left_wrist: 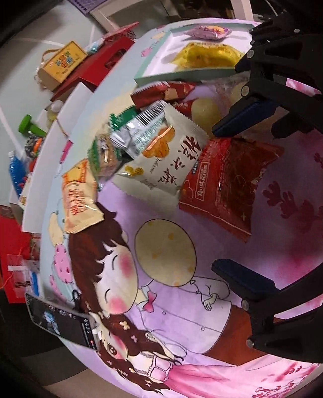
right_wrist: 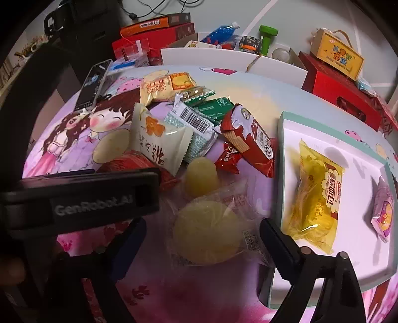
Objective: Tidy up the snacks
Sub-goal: 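Move both open tools back from the tray to the snack pile, then grasp the red Rotel Kiss bag with the left tool while the right tool grasps a wrapped cream bun, then carry the red bag and cream bun onto the tray and open both tools, then move both open tools back from the tray to the snack pile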
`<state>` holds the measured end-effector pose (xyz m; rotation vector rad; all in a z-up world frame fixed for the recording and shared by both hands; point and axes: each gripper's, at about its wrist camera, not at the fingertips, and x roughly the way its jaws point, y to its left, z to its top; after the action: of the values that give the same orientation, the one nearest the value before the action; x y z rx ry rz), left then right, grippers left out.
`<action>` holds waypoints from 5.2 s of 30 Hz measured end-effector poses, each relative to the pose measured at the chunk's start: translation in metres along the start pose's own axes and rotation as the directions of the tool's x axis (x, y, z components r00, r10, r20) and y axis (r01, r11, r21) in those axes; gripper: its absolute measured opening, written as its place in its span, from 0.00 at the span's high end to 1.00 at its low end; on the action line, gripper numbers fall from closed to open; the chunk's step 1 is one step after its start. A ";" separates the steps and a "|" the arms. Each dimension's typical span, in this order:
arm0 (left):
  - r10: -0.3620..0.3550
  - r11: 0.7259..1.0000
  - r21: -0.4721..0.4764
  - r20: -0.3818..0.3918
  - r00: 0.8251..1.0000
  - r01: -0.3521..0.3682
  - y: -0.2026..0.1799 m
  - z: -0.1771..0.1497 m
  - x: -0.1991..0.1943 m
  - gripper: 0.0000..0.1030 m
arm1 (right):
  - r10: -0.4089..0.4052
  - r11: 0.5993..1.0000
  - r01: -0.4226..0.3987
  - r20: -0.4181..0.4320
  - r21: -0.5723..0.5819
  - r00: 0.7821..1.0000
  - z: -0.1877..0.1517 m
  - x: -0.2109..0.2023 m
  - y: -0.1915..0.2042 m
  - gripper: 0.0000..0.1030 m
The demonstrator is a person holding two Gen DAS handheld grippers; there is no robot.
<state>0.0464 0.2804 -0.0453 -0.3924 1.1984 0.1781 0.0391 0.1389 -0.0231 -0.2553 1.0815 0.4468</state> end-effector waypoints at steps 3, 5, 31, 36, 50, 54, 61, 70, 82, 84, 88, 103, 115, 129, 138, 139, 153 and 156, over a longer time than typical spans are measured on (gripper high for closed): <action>0.053 0.998 0.021 -0.016 0.998 -0.053 -0.003 0.001 0.008 0.05 | -0.013 1.000 0.013 -0.001 -0.004 1.000 0.000 0.002 0.000 0.14; 0.074 0.997 0.025 -0.020 0.997 -0.073 -0.003 0.001 0.012 0.05 | -0.020 1.000 0.020 -0.004 -0.003 1.000 0.000 0.004 -0.001 0.17; -0.008 1.000 0.000 0.022 1.000 0.008 0.008 0.004 -0.001 0.45 | -0.065 0.998 0.066 0.021 -0.022 0.998 0.002 0.003 0.002 0.32; -0.013 1.000 0.000 0.031 0.999 0.013 0.010 0.003 -0.005 0.47 | -0.068 0.997 0.069 0.038 -0.016 0.997 0.004 -0.003 0.000 0.33; -0.027 1.000 0.018 0.127 0.991 0.025 0.009 0.001 -0.044 0.47 | -0.054 0.998 0.052 0.100 0.019 0.994 0.008 -0.027 -0.008 0.33; -0.026 0.999 0.026 0.146 0.989 0.022 0.005 0.001 -0.050 0.47 | -0.051 0.998 0.048 0.108 0.035 0.993 0.008 -0.031 -0.014 0.33; -0.026 0.999 0.044 0.175 0.984 0.018 -0.004 0.001 -0.060 0.47 | -0.060 0.995 0.050 0.122 0.082 0.991 0.009 -0.038 -0.031 0.33; -0.026 0.995 0.098 0.180 0.983 0.008 -0.021 0.000 -0.063 0.47 | -0.096 0.980 0.068 0.148 0.189 0.984 0.010 -0.050 -0.072 0.33; -0.059 0.977 0.211 0.188 0.980 0.018 -0.071 0.002 -0.065 0.47 | -0.168 0.914 0.096 0.152 0.394 0.974 0.005 -0.061 -0.158 0.33; -0.073 0.969 0.245 0.187 0.980 0.026 -0.085 0.004 -0.065 0.47 | -0.185 0.903 0.107 0.152 0.417 0.971 0.003 -0.062 -0.170 0.33; -0.112 0.948 0.313 0.178 0.978 0.052 -0.115 0.007 -0.063 0.47 | -0.204 0.874 0.115 0.142 0.472 0.969 0.000 -0.059 -0.198 0.33; -0.204 0.858 0.494 0.069 0.977 0.144 -0.229 0.034 -0.014 0.47 | -0.230 0.823 0.125 0.124 0.554 0.965 -0.008 -0.051 -0.241 0.33; -0.181 0.879 0.461 0.086 0.980 0.122 -0.223 0.037 -0.015 0.35 | -0.240 0.814 0.148 0.092 0.562 0.966 -0.009 -0.054 -0.243 0.31; -0.112 0.916 0.400 0.174 0.978 0.034 -0.195 0.040 -0.022 0.13 | -0.311 0.805 0.222 0.072 0.550 0.948 -0.009 -0.054 -0.243 0.00; -0.093 0.927 0.376 0.198 0.976 0.012 -0.184 0.040 -0.022 0.06 | -0.319 0.798 0.222 0.080 0.560 0.944 -0.010 -0.057 -0.244 0.00; -0.090 0.927 0.375 0.199 0.976 0.008 -0.183 0.040 -0.022 0.06 | -0.319 0.797 0.221 0.082 0.562 0.944 -0.010 -0.058 -0.244 0.00; -0.035 0.971 0.237 0.269 0.963 -0.031 -0.117 0.047 -0.062 0.06 | -0.288 0.839 0.139 0.213 0.526 0.933 0.008 -0.080 -0.209 0.00; -0.001 0.982 0.183 0.275 0.962 -0.051 -0.091 0.049 -0.068 0.06 | -0.258 0.859 0.107 0.243 0.501 0.935 0.014 -0.081 -0.193 0.00</action>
<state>0.0953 0.2204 0.0516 -0.1790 0.9374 0.1345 0.1089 -0.0442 0.0526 0.1511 0.8214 0.0274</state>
